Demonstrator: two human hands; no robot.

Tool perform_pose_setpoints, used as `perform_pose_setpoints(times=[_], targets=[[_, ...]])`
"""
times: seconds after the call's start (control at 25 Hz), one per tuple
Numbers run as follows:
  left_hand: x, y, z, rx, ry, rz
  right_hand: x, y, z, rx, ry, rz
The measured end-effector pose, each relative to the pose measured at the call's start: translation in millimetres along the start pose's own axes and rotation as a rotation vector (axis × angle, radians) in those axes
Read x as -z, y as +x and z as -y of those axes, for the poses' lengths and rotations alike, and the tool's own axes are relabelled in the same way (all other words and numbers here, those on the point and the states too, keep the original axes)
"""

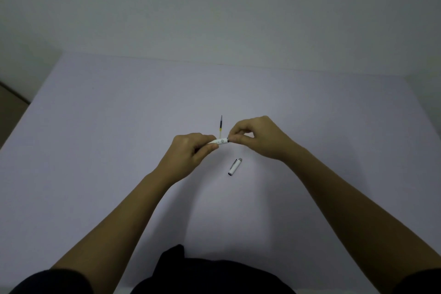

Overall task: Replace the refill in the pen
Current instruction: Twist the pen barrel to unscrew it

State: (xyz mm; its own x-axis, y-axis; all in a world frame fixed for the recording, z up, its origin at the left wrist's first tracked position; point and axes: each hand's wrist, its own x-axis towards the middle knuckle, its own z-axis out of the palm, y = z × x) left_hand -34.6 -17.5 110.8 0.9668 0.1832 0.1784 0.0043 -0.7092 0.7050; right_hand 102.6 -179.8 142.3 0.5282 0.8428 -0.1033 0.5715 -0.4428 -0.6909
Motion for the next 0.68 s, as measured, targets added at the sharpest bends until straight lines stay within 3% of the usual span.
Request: perform_pose_setpoints(times=[0.12,0.32,0.56,0.68], targets=[[0.4,0.2,-0.9,0.015,-0.013,-0.024,1.1,-2.7,1.7,0.067,0.088,-0.046],[2.1,-0.8,-3.0,0.011,-0.009,-0.045,1.9,-0.3,2.3,-0.151,0.007,0.051],[1.3,0.0,-5.0,0.008,-0.026,-0.063,6.0,-4.5,3.9,0.045,0.144,-0.072],[3.1,0.6,-4.8,0.011,-0.034,-0.088,5.0,-4.0,4.6,-0.044,0.138,-0.057]])
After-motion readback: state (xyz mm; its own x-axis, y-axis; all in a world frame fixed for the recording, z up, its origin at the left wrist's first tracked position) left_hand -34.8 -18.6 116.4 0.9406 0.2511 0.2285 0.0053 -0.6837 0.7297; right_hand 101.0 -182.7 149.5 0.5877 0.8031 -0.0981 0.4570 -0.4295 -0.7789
